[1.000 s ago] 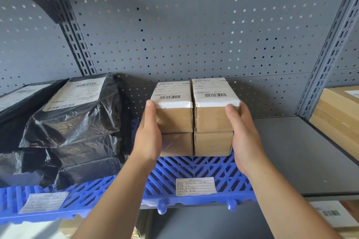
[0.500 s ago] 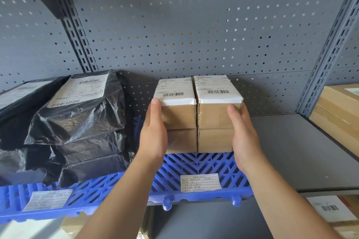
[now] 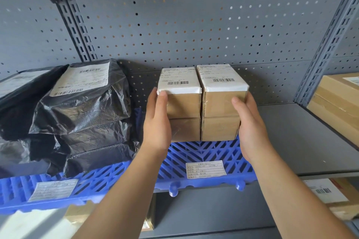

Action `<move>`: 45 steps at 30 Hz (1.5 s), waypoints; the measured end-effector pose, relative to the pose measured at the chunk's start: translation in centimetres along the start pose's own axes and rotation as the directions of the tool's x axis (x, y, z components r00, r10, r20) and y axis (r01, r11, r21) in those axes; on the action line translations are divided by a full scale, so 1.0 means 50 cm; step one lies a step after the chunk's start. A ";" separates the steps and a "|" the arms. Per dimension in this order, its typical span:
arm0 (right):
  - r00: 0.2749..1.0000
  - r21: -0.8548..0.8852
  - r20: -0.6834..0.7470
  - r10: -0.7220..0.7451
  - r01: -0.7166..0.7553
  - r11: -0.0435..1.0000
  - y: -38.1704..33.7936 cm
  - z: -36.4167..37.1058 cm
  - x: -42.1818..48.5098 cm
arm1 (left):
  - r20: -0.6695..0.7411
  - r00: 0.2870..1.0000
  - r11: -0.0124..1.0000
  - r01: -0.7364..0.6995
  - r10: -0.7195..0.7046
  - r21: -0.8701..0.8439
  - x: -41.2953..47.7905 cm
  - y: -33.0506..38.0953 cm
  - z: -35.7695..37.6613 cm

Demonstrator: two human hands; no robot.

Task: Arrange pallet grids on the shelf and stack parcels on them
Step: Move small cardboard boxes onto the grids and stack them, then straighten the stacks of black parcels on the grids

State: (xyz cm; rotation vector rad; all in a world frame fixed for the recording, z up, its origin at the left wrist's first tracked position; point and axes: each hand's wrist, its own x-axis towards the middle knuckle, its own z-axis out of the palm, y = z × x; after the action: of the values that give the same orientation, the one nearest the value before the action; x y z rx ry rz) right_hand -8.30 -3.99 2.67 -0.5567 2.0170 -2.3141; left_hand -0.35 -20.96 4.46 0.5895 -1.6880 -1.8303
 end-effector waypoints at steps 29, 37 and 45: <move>0.999 -0.364 0.044 -0.001 0.017 0.931 -0.105 -0.016 -0.344 | 0.059 0.984 0.840 -0.174 0.168 0.513 -0.353 -0.035 -0.098; 0.980 -0.579 0.200 -0.001 0.119 0.806 -0.126 0.055 -0.444 | 0.107 0.969 0.693 -0.234 0.222 0.682 -0.407 -0.023 -0.214; 0.980 -0.567 0.198 -0.007 0.120 0.815 -0.145 0.254 -0.469 | 0.079 0.961 0.657 -0.239 0.263 0.715 -0.370 0.010 -0.429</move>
State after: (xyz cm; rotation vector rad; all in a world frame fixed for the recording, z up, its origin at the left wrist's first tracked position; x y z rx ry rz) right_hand 18.72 -9.12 5.05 -0.8323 2.6212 -1.5512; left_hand 27.63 -24.39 1.59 0.6349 -2.3292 -0.8944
